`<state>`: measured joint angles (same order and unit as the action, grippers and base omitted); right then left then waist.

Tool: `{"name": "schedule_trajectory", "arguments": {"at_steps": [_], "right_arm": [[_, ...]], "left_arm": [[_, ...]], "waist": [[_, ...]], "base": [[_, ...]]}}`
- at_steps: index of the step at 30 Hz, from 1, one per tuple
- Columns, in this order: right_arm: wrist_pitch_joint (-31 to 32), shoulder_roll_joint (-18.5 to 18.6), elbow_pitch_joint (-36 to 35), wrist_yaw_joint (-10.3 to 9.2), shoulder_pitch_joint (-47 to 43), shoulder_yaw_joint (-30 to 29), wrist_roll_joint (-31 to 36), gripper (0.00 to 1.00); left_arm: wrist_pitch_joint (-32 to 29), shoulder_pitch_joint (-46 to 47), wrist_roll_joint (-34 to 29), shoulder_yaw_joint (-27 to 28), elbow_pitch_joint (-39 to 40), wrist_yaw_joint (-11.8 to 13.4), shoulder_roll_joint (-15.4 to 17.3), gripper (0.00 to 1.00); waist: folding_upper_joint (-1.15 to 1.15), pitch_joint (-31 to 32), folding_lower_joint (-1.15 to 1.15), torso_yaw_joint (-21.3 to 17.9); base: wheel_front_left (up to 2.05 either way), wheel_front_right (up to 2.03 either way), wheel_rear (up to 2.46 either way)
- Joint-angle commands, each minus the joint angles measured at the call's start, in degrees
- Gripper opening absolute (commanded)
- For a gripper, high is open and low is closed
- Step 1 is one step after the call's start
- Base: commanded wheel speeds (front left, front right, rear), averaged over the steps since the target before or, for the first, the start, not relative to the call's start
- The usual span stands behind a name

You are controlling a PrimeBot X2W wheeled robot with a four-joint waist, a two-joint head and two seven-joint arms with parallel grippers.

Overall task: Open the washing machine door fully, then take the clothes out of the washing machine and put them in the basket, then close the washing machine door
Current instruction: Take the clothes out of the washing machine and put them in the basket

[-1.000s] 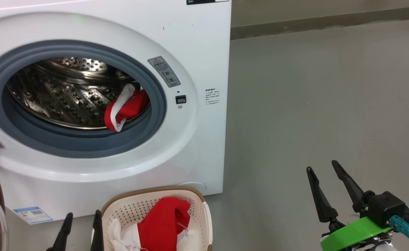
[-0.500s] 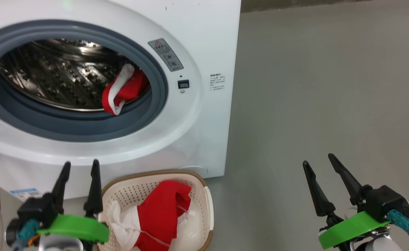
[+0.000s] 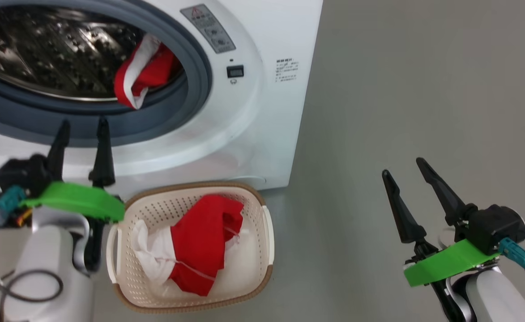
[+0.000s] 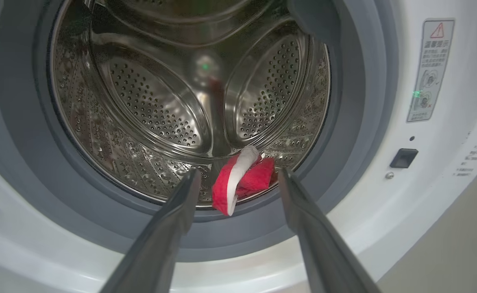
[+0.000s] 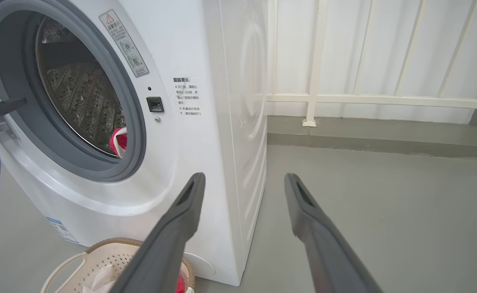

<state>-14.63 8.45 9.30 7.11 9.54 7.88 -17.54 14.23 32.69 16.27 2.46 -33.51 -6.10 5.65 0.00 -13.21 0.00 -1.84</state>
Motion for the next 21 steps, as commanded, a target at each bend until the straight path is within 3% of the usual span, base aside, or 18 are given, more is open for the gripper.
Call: {"name": "schedule_trajectory", "arguments": {"at_steps": [1,21], "right_arm": [[-0.37,0.7,-1.57,0.37,1.67,1.24,0.55,1.0],[-0.37,0.88,-3.43,0.37,9.33,4.08,1.29,1.0]], "left_arm": [[0.5,3.08,0.83,1.46,0.12,-0.36,2.2,1.0],[-0.4,32.37,7.77,-1.48,-23.28,-1.36,6.71,1.0]], "waist": [[0.0,-3.41,0.0,-0.11],[0.0,-16.67,0.0,-3.45]], "base": [[0.0,0.0,0.0],[0.0,0.0,0.0]]}}
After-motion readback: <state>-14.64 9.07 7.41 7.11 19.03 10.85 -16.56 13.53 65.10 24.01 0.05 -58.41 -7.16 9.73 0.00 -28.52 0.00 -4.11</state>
